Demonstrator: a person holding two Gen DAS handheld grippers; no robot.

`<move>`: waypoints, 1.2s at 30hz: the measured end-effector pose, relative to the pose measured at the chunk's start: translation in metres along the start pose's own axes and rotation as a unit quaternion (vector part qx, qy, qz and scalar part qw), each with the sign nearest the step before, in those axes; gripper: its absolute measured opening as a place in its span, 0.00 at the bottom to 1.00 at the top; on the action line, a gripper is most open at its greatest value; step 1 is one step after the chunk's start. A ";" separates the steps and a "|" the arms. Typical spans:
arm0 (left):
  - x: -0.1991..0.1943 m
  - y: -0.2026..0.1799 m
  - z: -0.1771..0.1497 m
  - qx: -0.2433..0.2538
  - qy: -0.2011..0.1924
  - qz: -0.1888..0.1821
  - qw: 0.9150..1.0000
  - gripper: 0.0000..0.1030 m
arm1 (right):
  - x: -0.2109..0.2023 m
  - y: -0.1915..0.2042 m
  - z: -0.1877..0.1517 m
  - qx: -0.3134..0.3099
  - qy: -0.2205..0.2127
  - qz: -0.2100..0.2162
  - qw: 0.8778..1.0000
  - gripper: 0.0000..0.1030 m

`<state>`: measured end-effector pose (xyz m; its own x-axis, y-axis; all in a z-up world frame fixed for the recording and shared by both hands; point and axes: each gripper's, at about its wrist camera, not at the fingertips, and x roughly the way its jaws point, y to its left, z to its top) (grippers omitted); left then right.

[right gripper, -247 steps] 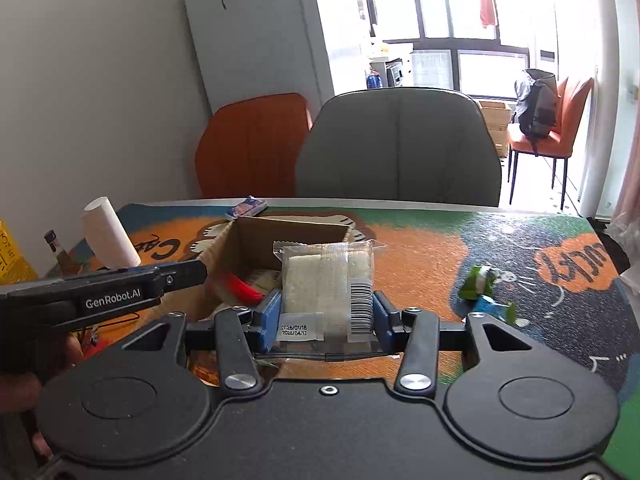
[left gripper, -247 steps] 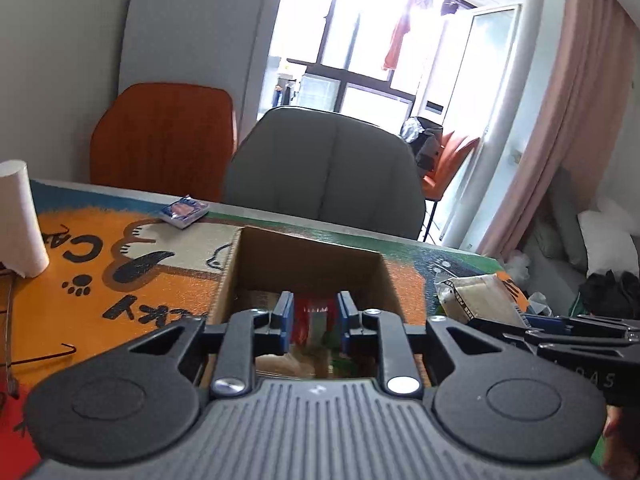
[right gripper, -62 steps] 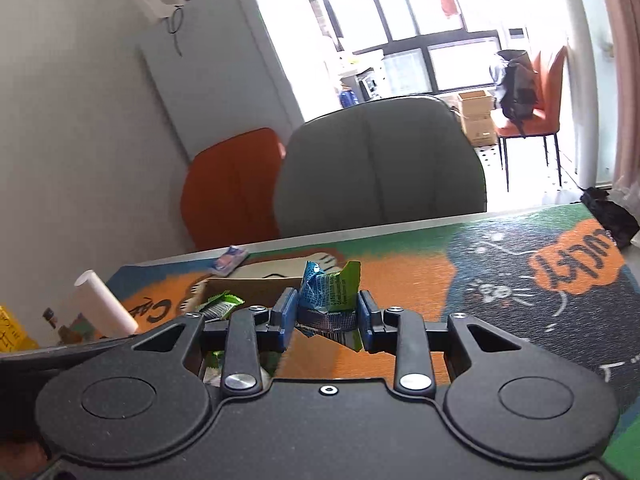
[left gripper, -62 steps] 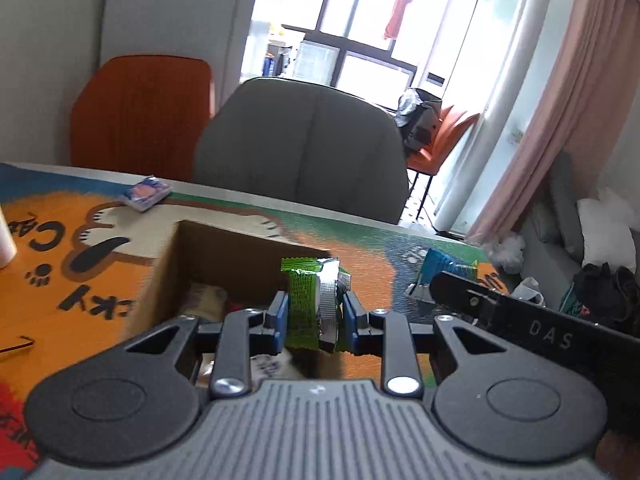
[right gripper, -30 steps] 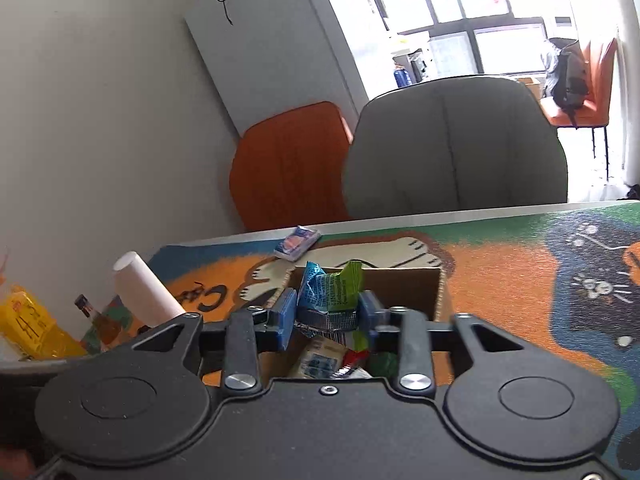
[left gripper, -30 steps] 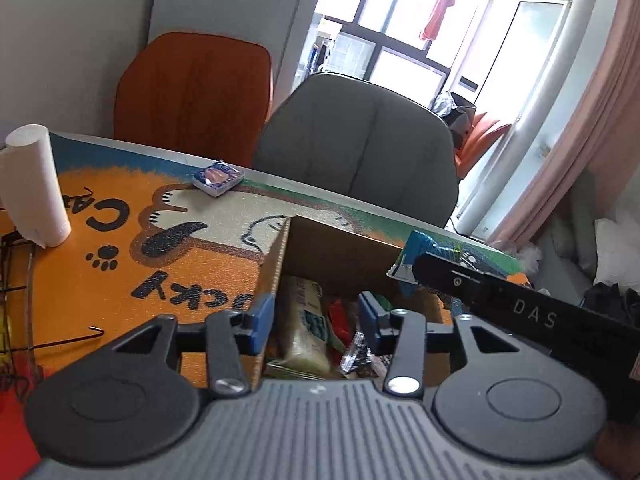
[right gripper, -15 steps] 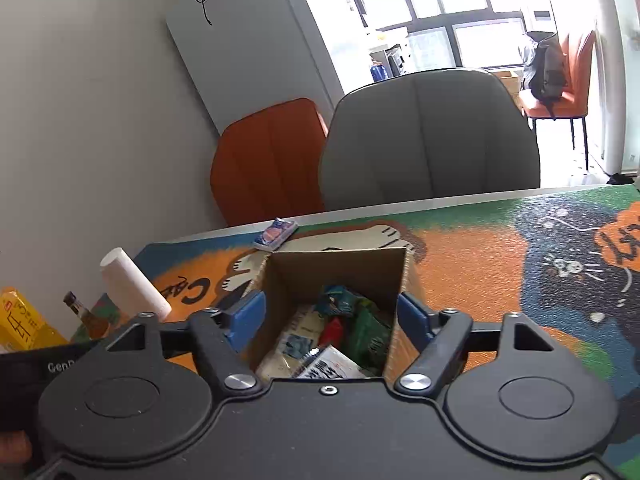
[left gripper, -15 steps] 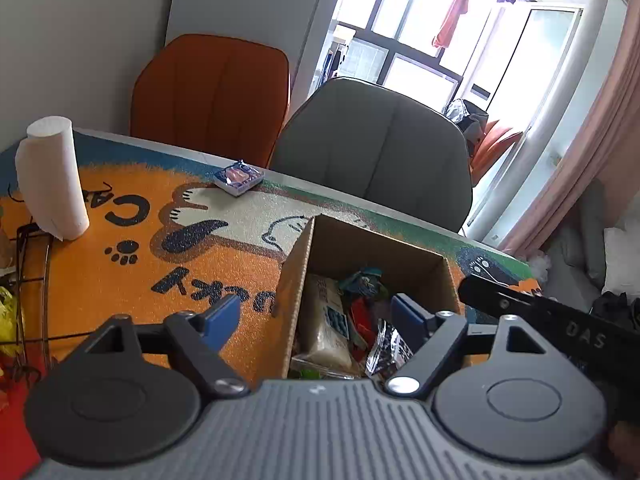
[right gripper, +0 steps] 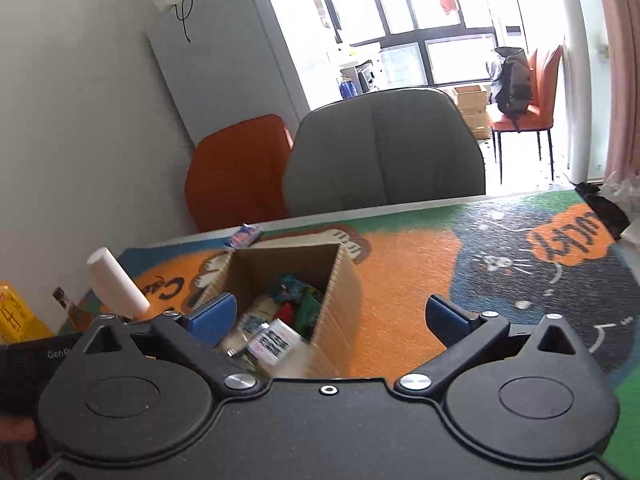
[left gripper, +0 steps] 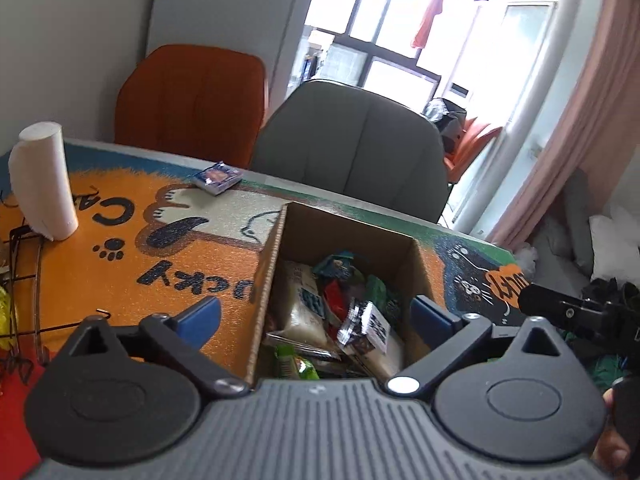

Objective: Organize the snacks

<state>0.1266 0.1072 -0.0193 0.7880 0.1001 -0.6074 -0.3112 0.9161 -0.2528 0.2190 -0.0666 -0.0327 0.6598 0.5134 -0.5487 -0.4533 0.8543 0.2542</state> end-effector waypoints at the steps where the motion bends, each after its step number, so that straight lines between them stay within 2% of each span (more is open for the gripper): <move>1: -0.001 -0.003 -0.002 0.006 0.001 0.000 1.000 1.00 | -0.003 -0.002 -0.001 0.001 0.000 -0.005 1.000 1.00; 13: -0.020 -0.025 -0.021 0.053 0.001 -0.012 0.999 1.00 | -0.039 -0.029 -0.018 0.011 -0.017 -0.019 1.000 1.00; 28: -0.046 -0.035 -0.055 0.080 -0.002 -0.009 0.997 1.00 | -0.070 -0.036 -0.049 0.005 -0.022 -0.024 0.999 1.00; 36: -0.058 -0.033 -0.070 0.079 -0.006 -0.013 0.997 1.00 | -0.086 -0.033 -0.065 -0.002 -0.027 -0.041 0.999 1.00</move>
<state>0.0541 0.0440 -0.0280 0.8011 0.0800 -0.5931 -0.2040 0.9682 -0.1449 0.1384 -0.1444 -0.0458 0.7260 0.4448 -0.5245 -0.3978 0.8937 0.2074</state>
